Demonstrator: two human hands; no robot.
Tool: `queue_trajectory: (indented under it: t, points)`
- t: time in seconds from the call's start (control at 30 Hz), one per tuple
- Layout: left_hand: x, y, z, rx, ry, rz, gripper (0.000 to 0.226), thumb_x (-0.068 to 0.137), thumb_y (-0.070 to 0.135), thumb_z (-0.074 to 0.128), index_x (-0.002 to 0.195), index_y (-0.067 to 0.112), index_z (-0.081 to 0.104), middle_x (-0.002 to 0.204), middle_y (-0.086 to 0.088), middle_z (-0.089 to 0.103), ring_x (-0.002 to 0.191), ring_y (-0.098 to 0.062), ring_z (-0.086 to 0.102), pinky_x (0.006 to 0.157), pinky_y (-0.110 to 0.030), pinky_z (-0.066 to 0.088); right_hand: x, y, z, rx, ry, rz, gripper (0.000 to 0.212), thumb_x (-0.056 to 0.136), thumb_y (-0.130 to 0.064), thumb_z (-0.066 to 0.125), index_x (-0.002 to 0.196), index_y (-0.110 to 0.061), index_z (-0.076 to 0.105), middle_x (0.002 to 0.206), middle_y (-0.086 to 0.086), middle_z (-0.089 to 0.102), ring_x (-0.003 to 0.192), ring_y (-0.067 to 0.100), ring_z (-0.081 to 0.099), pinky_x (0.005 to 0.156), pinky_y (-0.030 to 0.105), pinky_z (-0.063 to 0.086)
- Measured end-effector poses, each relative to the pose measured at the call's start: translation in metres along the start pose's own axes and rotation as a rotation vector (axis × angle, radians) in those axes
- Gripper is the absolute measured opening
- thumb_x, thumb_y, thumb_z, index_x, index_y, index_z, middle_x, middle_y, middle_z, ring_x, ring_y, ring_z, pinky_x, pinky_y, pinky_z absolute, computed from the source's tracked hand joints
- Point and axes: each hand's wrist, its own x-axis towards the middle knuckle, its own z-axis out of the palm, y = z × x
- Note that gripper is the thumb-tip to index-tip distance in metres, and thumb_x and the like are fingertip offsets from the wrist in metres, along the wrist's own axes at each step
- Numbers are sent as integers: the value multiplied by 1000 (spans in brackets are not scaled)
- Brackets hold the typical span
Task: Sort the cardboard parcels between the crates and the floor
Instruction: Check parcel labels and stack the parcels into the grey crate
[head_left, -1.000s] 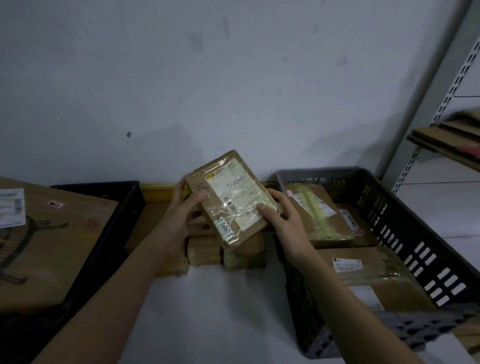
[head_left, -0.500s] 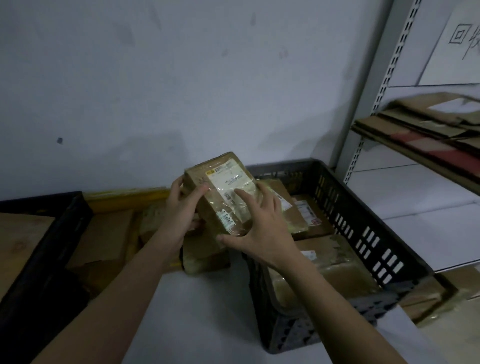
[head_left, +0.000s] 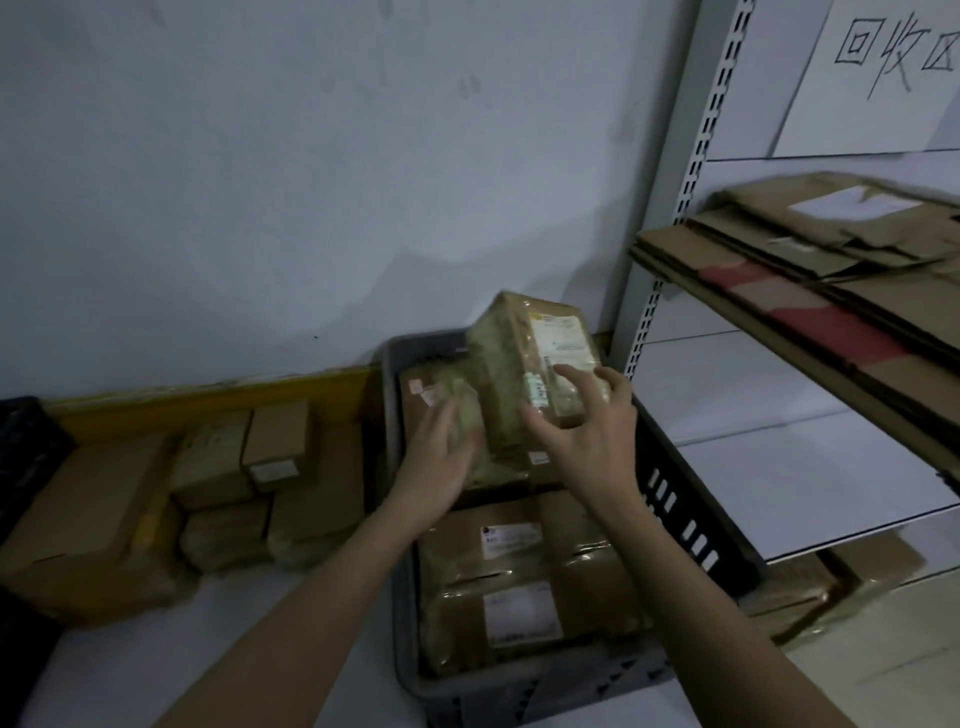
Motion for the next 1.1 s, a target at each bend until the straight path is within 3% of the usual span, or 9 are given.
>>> queue_trajectory:
  t: [0.1, 0.17, 0.23, 0.37, 0.57, 0.83, 1.1]
  points:
    - [2, -24, 25, 566, -285, -68, 60, 101, 56, 33, 156, 45, 11, 167, 5, 2, 152, -34, 1, 122, -56, 11, 23, 21, -7, -88, -5, 76, 58, 78, -61, 70, 130, -39, 57, 144, 1, 32, 134, 32, 33, 104, 48, 42]
    - [-1, -28, 34, 760, -366, -106, 61, 101, 57, 31, 156, 46, 7, 167, 1, -5, 151, -39, -7, 120, -61, 3, 35, 34, -5, -134, -20, 85, 61, 79, -64, 68, 133, -36, 57, 143, 2, 33, 133, 34, 33, 104, 52, 43]
    - [-3, -32, 40, 901, -376, -84, 60, 102, 52, 33, 156, 45, 7, 167, -2, -4, 150, -43, -5, 119, -63, 3, 46, 46, 1, -184, -31, 85, 63, 80, -64, 66, 134, -33, 57, 143, 4, 35, 132, 35, 33, 103, 54, 43]
    - [1, -35, 43, 979, -304, -83, 49, 106, 43, 25, 154, 47, 15, 167, 1, 5, 147, -49, 7, 118, -63, 15, 61, 65, 23, -302, -52, 46, 62, 81, -65, 64, 133, -33, 58, 145, 10, 39, 131, 37, 33, 102, 55, 42]
    - [8, -37, 43, 1043, -311, -102, 53, 107, 42, 26, 154, 50, 4, 167, 4, 5, 147, -50, 12, 118, -59, 21, 77, 92, 71, -434, -197, 84, 64, 82, -67, 61, 134, -30, 55, 147, 13, 35, 132, 42, 31, 100, 60, 41]
    - [11, -33, 36, 979, -248, -84, 51, 102, 49, 39, 151, 50, 26, 164, 12, 20, 146, -39, 27, 109, -51, 37, 84, 126, 97, -374, -429, 123, 59, 96, -63, 44, 148, -35, 42, 166, 2, 12, 150, 37, -5, 120, 57, 14]
    - [9, -32, 35, 975, -245, -71, 51, 101, 52, 39, 151, 50, 26, 163, 14, 20, 147, -36, 27, 107, -51, 41, 83, 131, 90, -424, -519, 99, 56, 101, -57, 35, 154, -41, 27, 168, -4, 0, 151, 35, -16, 122, 57, 8]
